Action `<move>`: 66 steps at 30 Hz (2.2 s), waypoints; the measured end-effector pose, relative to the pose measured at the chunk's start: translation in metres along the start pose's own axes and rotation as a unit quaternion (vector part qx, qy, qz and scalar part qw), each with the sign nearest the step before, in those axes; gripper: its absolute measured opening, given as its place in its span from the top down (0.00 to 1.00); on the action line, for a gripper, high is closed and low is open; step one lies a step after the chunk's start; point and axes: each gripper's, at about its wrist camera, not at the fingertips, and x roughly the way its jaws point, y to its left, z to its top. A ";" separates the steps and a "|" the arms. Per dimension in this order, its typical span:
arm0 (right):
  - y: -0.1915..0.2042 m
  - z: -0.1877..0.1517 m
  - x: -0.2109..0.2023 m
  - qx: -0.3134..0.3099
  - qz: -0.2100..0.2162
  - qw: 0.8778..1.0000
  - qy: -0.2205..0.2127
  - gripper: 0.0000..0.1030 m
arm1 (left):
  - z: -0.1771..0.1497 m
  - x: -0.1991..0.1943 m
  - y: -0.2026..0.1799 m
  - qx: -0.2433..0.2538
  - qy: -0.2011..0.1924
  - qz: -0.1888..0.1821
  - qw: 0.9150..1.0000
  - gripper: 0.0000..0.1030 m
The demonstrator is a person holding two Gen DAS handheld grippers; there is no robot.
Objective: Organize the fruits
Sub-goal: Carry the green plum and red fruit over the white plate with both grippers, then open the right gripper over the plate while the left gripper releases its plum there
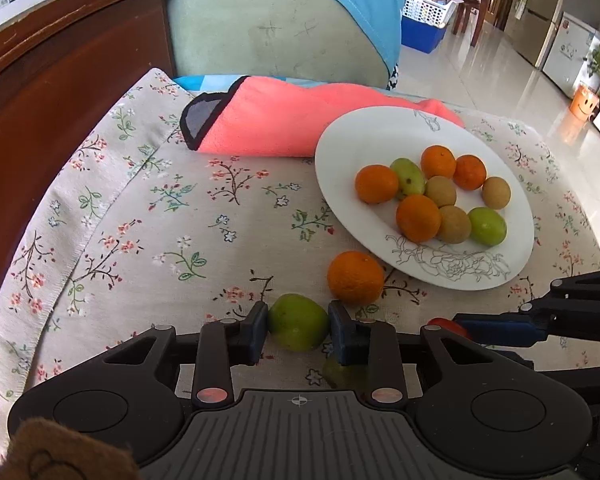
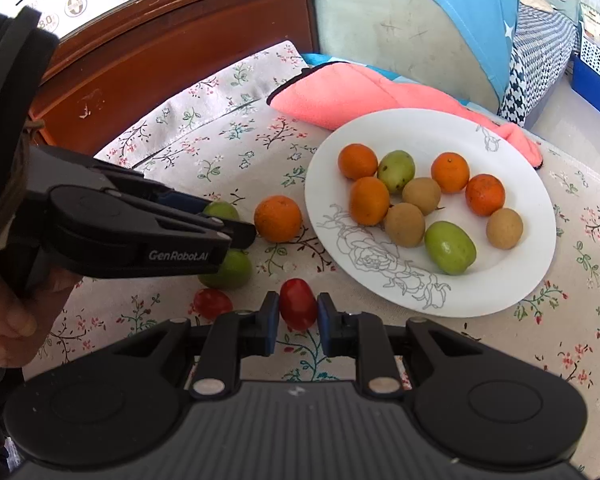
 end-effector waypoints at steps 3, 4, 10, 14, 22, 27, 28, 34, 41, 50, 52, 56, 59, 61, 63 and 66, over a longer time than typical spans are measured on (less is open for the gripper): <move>-0.001 0.001 -0.001 0.003 0.002 1.000 -0.003 0.80 | 0.002 -0.005 0.002 -0.009 -0.008 0.003 1.000 0.71; -0.001 0.001 -0.001 0.003 0.002 1.000 -0.004 0.80 | 0.003 -0.007 0.004 -0.014 -0.011 0.002 1.000 0.71; -0.006 0.007 -0.011 0.016 0.008 1.000 -0.022 0.80 | 0.011 -0.020 0.005 -0.027 -0.033 -0.005 0.999 0.71; -0.010 0.014 -0.023 0.023 0.007 0.999 -0.046 0.80 | 0.018 -0.032 0.002 -0.029 -0.054 -0.011 0.998 0.71; -0.025 0.031 -0.044 0.046 -0.005 0.995 -0.083 0.80 | 0.032 -0.049 -0.009 -0.024 -0.086 -0.028 0.996 0.71; -0.039 0.037 -0.057 0.059 -0.018 0.993 -0.102 0.80 | 0.041 -0.050 -0.017 -0.018 -0.097 -0.036 0.995 0.71; -0.043 0.039 -0.060 0.061 -0.021 0.992 -0.105 0.80 | 0.044 -0.050 -0.018 -0.018 -0.099 -0.037 0.994 0.71; -0.069 0.050 -0.069 0.084 -0.035 0.988 -0.121 0.80 | 0.064 -0.042 -0.023 -0.009 -0.111 -0.033 0.993 0.71; -0.101 0.055 -0.059 0.152 -0.008 0.982 -0.114 0.80 | 0.083 -0.021 -0.021 -0.034 -0.104 -0.039 0.993 0.71; -0.115 0.049 -0.031 0.205 0.000 0.976 -0.074 0.80 | 0.093 0.009 -0.030 -0.033 -0.085 -0.040 0.995 0.71; -0.114 0.048 -0.027 0.204 -0.004 0.977 -0.068 0.80 | 0.094 0.015 -0.030 -0.036 -0.079 -0.039 0.995 0.71; -0.112 0.049 -0.019 0.203 -0.007 0.977 -0.059 0.80 | 0.094 0.024 -0.031 -0.038 -0.070 -0.037 0.996 0.71; -0.111 0.049 -0.014 0.207 -0.011 0.977 -0.053 0.80 | 0.094 0.028 -0.031 -0.042 -0.064 -0.038 0.996 0.71; -0.112 0.048 -0.012 0.211 -0.014 0.976 -0.051 0.78 | 0.094 0.030 -0.032 -0.043 -0.061 -0.041 0.996 0.71; -0.112 0.048 -0.011 0.214 -0.017 0.975 -0.049 0.77 | 0.094 0.031 -0.033 -0.041 -0.061 -0.042 0.996 0.71; -0.113 0.048 -0.012 0.219 -0.015 0.974 -0.051 0.77 | 0.094 0.029 -0.034 -0.044 -0.065 -0.040 0.996 0.69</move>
